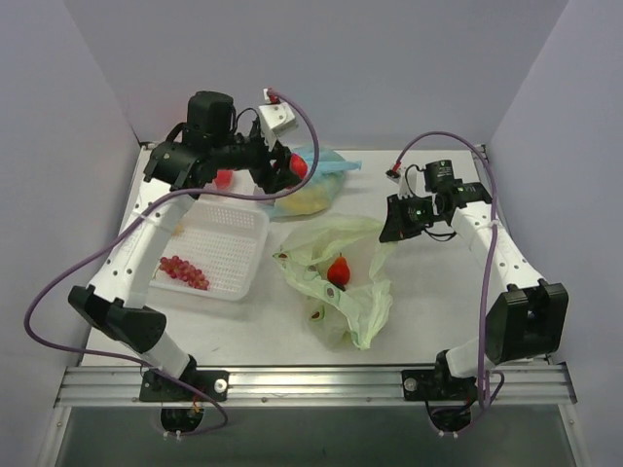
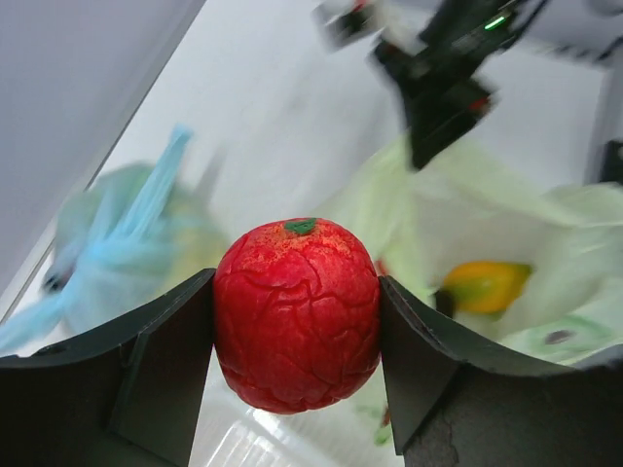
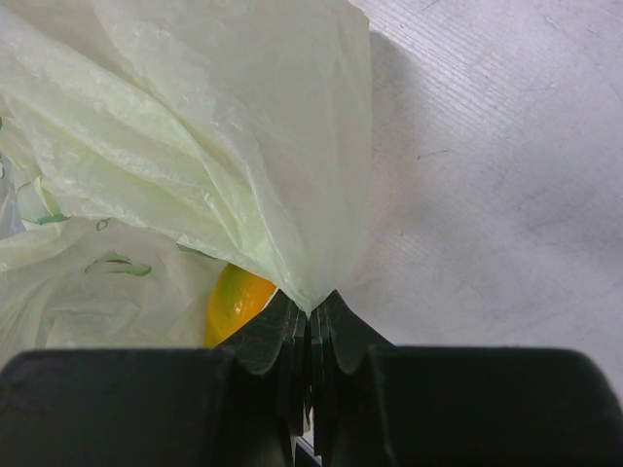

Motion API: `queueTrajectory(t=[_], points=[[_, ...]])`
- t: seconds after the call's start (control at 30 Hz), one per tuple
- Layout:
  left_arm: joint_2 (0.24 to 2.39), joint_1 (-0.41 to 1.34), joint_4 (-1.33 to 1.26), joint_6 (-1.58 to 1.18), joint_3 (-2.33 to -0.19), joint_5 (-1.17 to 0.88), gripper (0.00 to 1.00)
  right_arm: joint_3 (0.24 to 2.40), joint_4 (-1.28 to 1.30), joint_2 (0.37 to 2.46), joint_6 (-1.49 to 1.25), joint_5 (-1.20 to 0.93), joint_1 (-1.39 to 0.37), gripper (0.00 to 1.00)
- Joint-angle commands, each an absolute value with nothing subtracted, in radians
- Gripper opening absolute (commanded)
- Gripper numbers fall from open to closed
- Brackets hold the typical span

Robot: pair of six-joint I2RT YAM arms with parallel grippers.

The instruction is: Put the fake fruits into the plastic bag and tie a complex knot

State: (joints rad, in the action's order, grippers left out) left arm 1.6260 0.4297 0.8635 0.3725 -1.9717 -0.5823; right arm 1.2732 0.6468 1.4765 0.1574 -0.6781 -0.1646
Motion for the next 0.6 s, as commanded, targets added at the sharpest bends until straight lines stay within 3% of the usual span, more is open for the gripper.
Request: queueTrajectory(t=[0.0,0.17,0.37,0.43,0.57], points=[[1.621,0.524,0.685,0.129,-1.956,-0.805,0.52,1.324,0.669,1.496,0.155,-0.692,-0.163,0.02],[1.661,0.652,0.637,0.055,-1.87,-0.83,0.56,1.341,0.67,1.496,0.155,-0.693,-0.163,0.02],[1.663,0.761,0.637,0.1,-1.767,-0.752,0.83,1.351,0.67,1.494,0.153,-0.703,-0.164,0.01],[1.674,0.785,0.659,0.095,-1.778,-0.694,0.97,1.351,0.67,1.493,0.152,-0.701,-0.164,0.01],[1.652,0.766,0.735,0.149,-1.818,-0.646,0.97,1.338,0.67,1.479,0.16,-0.699,-0.163,0.02]])
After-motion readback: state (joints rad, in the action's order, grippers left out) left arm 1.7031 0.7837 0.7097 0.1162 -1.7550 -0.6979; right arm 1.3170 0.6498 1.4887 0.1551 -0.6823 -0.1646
